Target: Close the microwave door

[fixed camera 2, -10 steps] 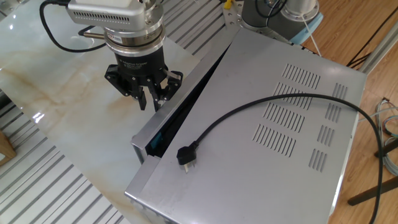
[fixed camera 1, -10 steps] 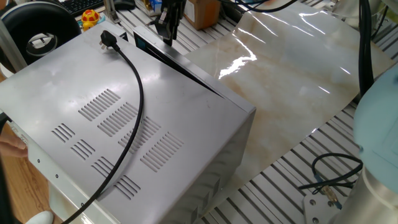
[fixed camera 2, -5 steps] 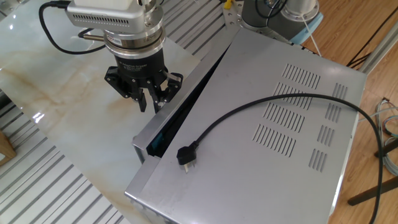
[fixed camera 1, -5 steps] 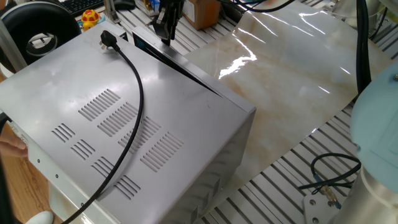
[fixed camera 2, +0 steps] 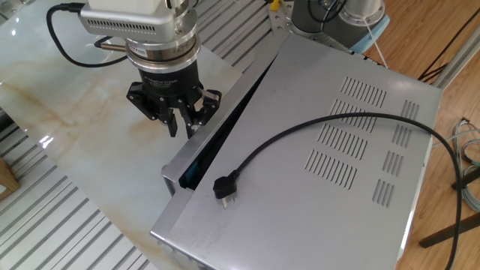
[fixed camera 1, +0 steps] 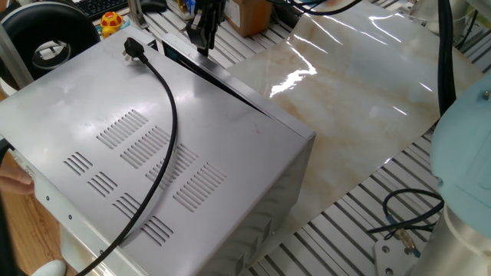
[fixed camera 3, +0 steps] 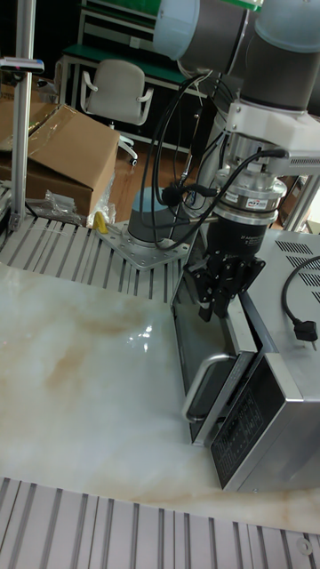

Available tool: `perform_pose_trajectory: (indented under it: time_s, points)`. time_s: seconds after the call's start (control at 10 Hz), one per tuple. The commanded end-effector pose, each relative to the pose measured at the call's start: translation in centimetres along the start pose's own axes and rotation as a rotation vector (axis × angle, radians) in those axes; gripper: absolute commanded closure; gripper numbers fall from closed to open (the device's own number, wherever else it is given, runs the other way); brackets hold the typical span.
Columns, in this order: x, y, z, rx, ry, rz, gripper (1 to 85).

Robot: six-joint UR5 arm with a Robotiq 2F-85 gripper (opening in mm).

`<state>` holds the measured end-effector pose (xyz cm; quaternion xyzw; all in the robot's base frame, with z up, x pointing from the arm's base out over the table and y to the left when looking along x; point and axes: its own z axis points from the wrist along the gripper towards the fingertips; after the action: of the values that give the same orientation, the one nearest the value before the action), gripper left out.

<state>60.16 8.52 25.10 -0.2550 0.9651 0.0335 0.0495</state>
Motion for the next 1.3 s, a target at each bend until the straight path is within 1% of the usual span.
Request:
perform_pose_trajectory:
  time_s: [0.0,0.7,1.2]
  points:
    - [-0.5,0.42,-0.02,-0.013,-0.011,0.006,55.0]
    - [-1.08,0.66,0.22,-0.018,-0.015,0.008,55.0]
    - [-1.47,1.09,0.25,-0.026,-0.019,0.017,53.3]
